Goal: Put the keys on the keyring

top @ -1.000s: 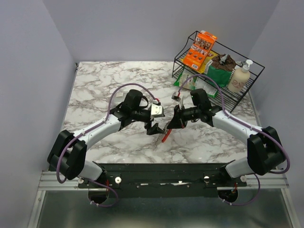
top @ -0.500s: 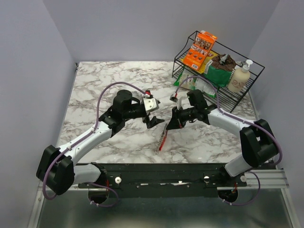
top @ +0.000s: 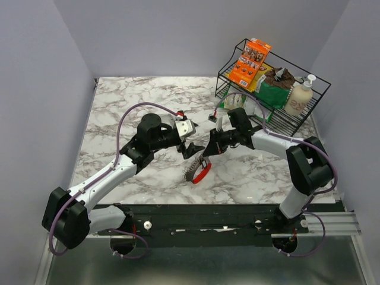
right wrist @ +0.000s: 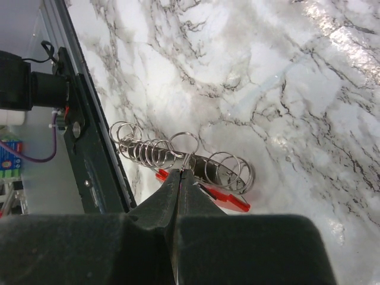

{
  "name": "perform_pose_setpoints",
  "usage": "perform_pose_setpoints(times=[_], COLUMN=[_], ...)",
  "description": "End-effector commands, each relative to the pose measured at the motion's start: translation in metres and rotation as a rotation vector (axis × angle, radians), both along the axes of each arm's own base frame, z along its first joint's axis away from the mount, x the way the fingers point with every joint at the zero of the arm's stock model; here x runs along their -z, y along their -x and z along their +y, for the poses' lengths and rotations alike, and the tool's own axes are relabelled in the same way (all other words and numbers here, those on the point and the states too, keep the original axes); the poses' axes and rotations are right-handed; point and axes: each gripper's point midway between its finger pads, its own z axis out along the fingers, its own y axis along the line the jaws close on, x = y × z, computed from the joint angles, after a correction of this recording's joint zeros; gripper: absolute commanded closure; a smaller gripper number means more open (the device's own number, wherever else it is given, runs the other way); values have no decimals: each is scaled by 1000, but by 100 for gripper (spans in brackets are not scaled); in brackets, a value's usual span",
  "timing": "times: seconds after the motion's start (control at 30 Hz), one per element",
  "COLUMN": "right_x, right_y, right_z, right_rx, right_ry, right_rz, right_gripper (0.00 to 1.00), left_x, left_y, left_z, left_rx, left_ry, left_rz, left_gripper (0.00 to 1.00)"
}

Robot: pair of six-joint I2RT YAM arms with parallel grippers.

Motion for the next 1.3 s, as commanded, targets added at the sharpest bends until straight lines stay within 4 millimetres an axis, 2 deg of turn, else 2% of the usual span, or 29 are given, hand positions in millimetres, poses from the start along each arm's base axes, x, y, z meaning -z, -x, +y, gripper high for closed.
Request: perform_pose_setpoints(times=[0.0, 0.27, 0.37, 0.4, 0.47, 0.5, 0.53, 0.63, 0.8, 0.97, 1.0, 1.17, 1.27], right_x=[5, 18, 12, 9, 0, -4, -16, -29, -65, -86, -88, -97, -99], right_y=[-18, -28, -32, -33, -35, -37, -38, -41, -41, -39, -39, -38, -35], right_z=[7, 6, 4, 3, -1, -3, -5, -12, -22, -25, -26, -29, -32], right_rx=[40, 100, 119, 129, 164, 178, 194, 234, 288, 298, 301, 326, 338], right_ry=[11, 53, 56, 58, 59, 58, 50, 54, 22, -6, -9, -18, -20], right_rz=[-21, 3, -22, -35, -74, -97, -128, -189, -305, -359, -366, -381, -383], right_gripper=[93, 84, 75, 62, 51, 40, 37, 28, 17, 12, 0, 0, 0], left_x=[-14, -12, -12, -13, -14, -15, -15, -18, -28, -32, -32, -33, -28], left_y=[-5, -4, -5, -4, -5, -5, -6, -6, -9, -29, -34, -44, -54], left_z=[7, 7, 7, 7, 7, 9, 10, 12, 13, 18, 20, 27, 38], left_rx=[-51, -59, -68, -68, -70, -78, -87, -101, -149, -314, -348, -436, -528], left_ry=[29, 36, 45, 49, 44, 46, 45, 53, 111, 223, 243, 278, 288], left_rz=[-30, -3, 14, 14, 11, 11, 10, -2, 66, 211, 240, 285, 297], left_gripper=[1, 1, 1, 1, 1, 1, 1, 1, 1, 1, 1, 1, 1])
